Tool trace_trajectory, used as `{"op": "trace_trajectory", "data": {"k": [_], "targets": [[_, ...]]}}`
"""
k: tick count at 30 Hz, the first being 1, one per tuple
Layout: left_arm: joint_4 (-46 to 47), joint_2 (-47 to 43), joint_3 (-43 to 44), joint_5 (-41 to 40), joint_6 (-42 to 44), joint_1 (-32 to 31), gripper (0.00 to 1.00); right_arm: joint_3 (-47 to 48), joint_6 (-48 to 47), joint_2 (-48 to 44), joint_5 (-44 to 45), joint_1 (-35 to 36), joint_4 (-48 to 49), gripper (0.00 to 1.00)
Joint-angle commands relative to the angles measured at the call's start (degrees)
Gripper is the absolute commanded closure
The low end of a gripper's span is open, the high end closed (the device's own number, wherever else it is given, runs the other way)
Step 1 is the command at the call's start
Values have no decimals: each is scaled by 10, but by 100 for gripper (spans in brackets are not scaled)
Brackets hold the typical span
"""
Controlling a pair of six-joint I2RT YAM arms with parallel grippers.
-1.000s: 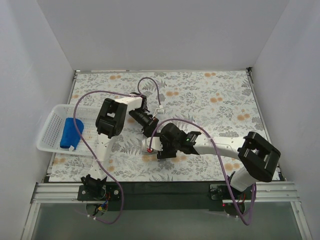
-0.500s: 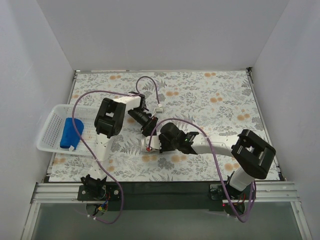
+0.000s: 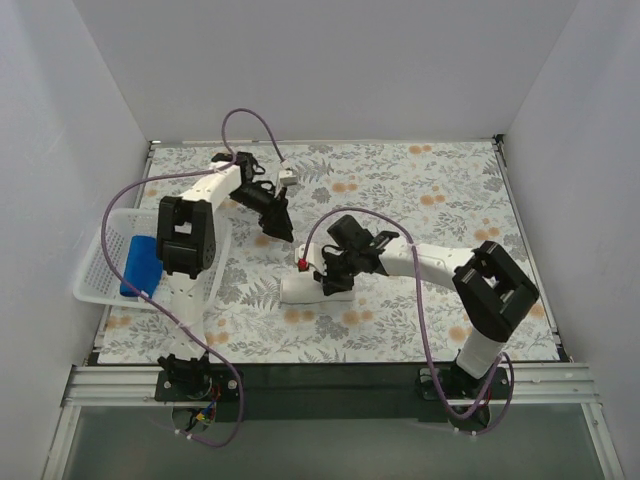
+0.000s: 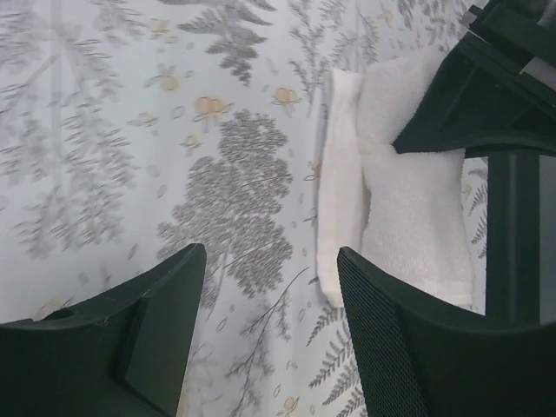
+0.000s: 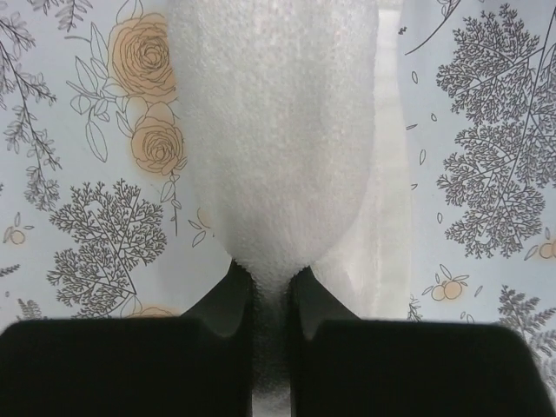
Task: Roll the towels
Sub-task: Roll the towel, then place the rolled towel into the container
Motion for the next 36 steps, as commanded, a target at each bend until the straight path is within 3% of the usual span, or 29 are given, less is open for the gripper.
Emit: {"op": "trace_trajectory", "data": {"k": [1,4,9,12,15,16,20,25,31,36], "targets": [[90,-77,5,26,-90,59,42,33,47,65,-115,-31,-147,99],[192,-161,-39,-3,-150,76,40,76,53,106,-163,-58,-184,99],[281,-322,-140,-102,-127,57,35,141,58,181,-244,-102,-241,99],[302,-417,-215,-181,-69,11,35,178,60,228,-289,-125,-275,99],[334,-513,-353,-269,-4,-74,34,208,55,270,-315,-142,-300,99],[347,-536,-386,-291,5,-126,34,214,53,285,-320,-145,-308,99],[427,-608,-529,-369,15,-232,31,236,48,314,-347,-155,-325,99],[500,-581,-586,-439,18,-333,30,252,39,339,-357,-161,-345,99],[574,-507,-598,-475,30,-367,30,255,27,349,-368,-165,-358,99],[594,-445,-597,-480,26,-378,37,257,19,359,-385,-167,-366,99]]}}
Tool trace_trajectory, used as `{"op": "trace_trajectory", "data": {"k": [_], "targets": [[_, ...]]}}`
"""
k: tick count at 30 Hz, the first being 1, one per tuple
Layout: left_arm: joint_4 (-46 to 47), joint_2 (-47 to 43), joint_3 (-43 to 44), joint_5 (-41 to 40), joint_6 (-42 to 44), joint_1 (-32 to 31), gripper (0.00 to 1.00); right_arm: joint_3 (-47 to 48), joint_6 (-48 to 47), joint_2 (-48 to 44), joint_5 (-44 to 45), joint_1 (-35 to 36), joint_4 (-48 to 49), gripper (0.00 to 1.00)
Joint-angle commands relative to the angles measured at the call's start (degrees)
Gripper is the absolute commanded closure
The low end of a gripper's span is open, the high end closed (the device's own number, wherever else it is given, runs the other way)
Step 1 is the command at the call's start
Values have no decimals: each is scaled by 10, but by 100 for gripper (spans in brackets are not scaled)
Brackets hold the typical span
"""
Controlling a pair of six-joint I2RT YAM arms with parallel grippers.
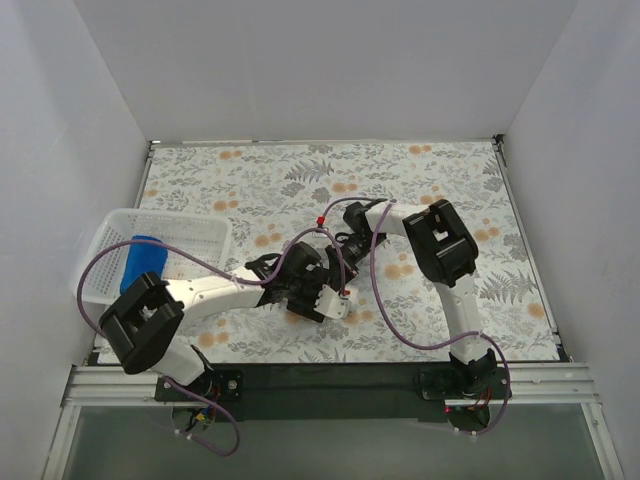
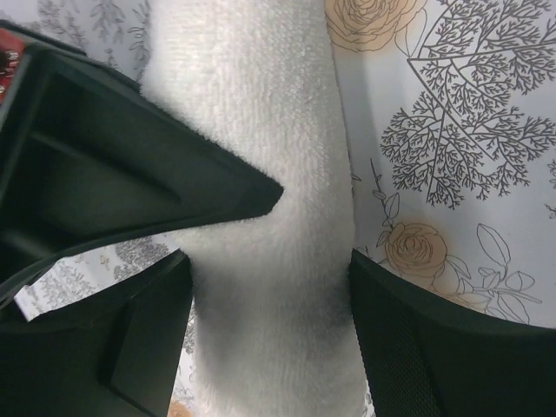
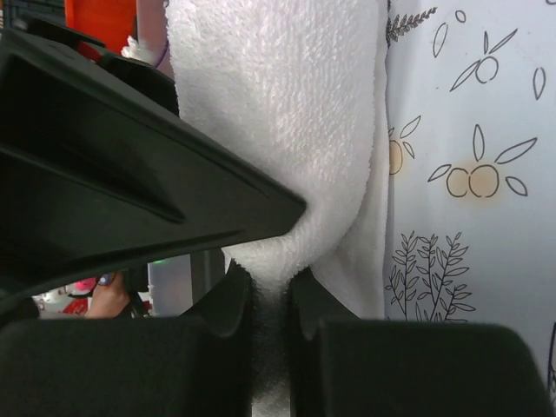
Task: Roll the towels
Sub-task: Place the rolled towel into the container
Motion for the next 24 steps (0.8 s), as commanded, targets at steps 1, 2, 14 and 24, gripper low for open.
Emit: {"op": "trace_trajectory", "data": {"k": [1,2,14,24], "targets": [[36,22,1,-18,5,-8,38,-9,-42,38,67,1,-6,99],[36,36,-1,-20,2,-8,39,-9,-43,40,64,0,-7,99],[-94,76,6,26,-30,-8,76,-6,-36,19,78,-34,-19,82],[-194,111,38,70,-111,6,100,10,-26,-70,152,-156,-72,1]]}}
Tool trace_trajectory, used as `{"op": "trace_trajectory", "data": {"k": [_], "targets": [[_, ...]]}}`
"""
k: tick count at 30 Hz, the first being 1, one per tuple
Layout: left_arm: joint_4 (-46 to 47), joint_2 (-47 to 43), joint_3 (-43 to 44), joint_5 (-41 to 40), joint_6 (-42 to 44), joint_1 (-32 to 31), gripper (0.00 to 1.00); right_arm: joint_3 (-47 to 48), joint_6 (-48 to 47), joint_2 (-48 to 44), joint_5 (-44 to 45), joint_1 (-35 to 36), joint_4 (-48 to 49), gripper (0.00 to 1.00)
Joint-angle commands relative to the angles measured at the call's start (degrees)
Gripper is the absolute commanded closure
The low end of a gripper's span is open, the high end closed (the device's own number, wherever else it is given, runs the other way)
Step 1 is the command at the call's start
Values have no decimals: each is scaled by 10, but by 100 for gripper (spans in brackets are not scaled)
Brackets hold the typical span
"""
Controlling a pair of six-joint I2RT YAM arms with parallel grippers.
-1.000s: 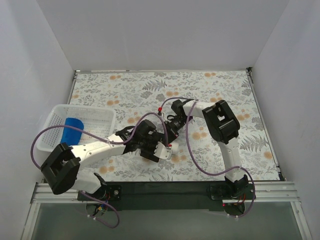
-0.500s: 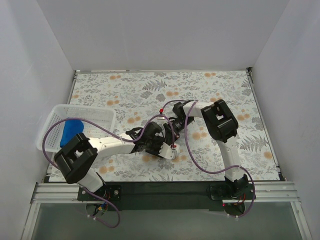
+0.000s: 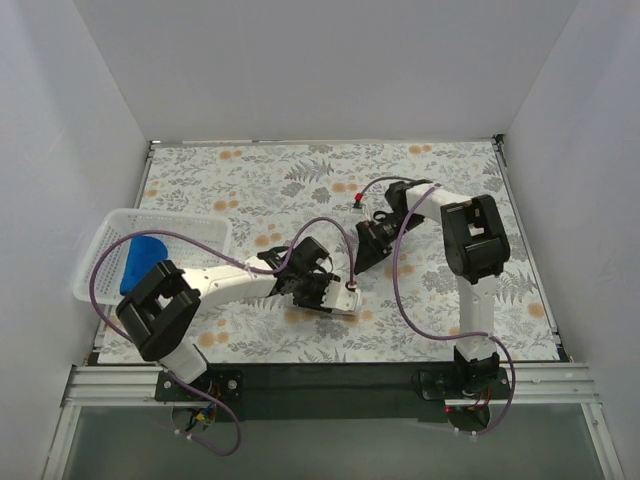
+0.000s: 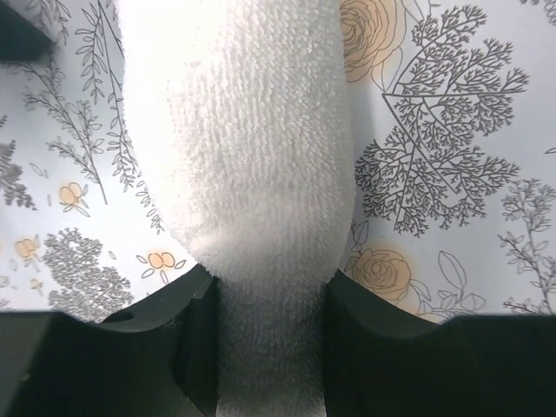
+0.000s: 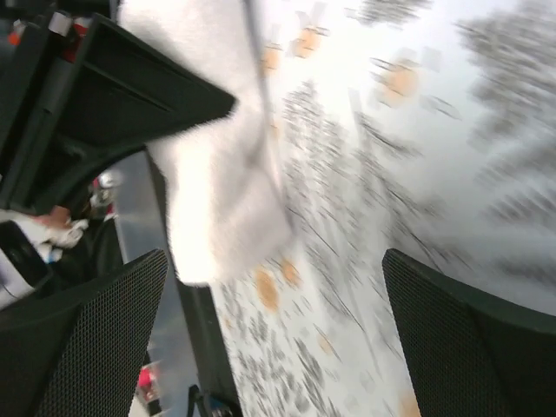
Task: Roll the towels
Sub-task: Place the rolled towel into the container
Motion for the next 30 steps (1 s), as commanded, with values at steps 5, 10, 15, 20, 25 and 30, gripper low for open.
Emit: {"op": "trace_trajectory", "data": {"k": [5,10,15,20,25,30], "targets": [[-203,62,89,150,-117,86,100,13,-30,-77,92,-99,-39,1],[-277,70,216,245,-163,196,100,-2,-30,-126,93,-124,-64,1],[-326,50,323,323,-188,302,100,-12,-29,-157,93,-131,-81,1],[-423,11,393,383,-172,429,100,-22,-29,-172,96,-132,-89,1],[-562,-19,400,422,-87,626,100,-26,-26,-175,92,-133,-91,1],[-563,-63,332,391,-68,768,100,-29,-26,-172,87,-133,-91,1]]}}
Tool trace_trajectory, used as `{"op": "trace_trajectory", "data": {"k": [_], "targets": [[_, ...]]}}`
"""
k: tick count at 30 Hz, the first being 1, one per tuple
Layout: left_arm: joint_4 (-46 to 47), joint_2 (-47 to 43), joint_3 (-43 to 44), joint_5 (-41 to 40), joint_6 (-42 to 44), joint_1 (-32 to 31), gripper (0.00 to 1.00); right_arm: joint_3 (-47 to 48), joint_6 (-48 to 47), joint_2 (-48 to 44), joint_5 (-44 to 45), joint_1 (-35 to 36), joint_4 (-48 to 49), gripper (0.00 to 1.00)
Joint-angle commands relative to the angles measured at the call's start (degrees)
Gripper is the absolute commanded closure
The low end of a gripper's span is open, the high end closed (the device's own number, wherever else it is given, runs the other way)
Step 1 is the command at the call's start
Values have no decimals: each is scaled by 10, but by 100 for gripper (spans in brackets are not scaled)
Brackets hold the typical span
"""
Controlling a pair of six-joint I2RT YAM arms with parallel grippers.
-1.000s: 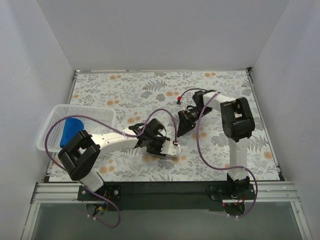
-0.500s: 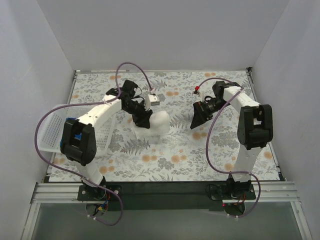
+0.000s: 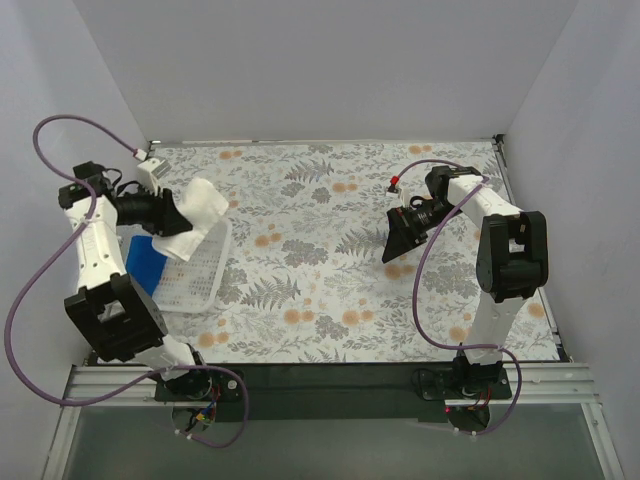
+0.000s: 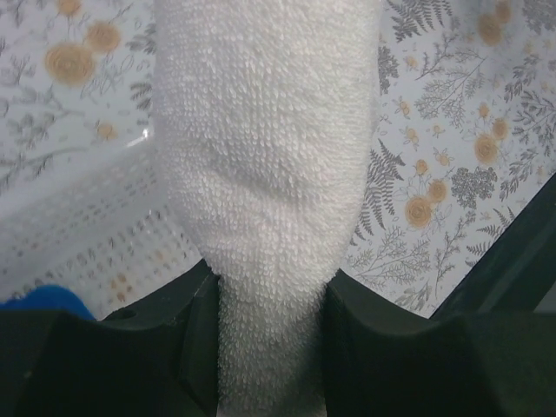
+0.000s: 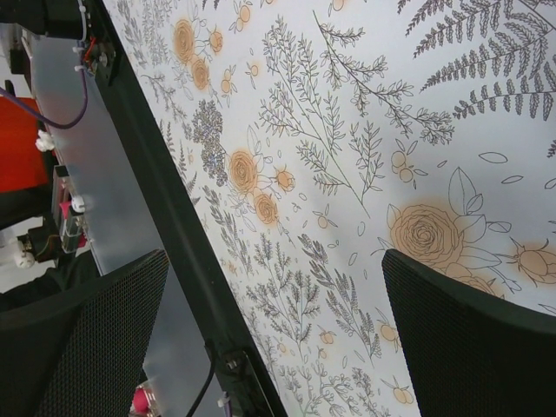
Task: Roll the towels
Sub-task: Place the rolled towel into the container
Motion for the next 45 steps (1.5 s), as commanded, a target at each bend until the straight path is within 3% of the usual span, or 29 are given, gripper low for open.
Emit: {"op": "trace_trajectory", "data": {"k": [1,6,14,25,31,37,45], "targets": [[-81,-47,-32,10,29,39,100,-5,-3,-22,-9,-4,-16,1],[-80,-91,-74,-43,34,92,100,-16,-5,-36,4,-4,-15,1],[-46,-65,-144,-84,24,104,100,-23,-5,-20,-12,-4,-13,1],[30,53,-183,-125,-12,104,100,-30,-8,-1,3,-4,-11,2],[146,79,-207,-104,-115,104,100,-32,-12,7,27,-4,-13,1],[246,64,-265,-138,-184,104,100,-36,-15,3,40,-4,-13,1],[325,18,-325,-73,-248,104,100,-45,-19,4,36,-4,-13,1]]}}
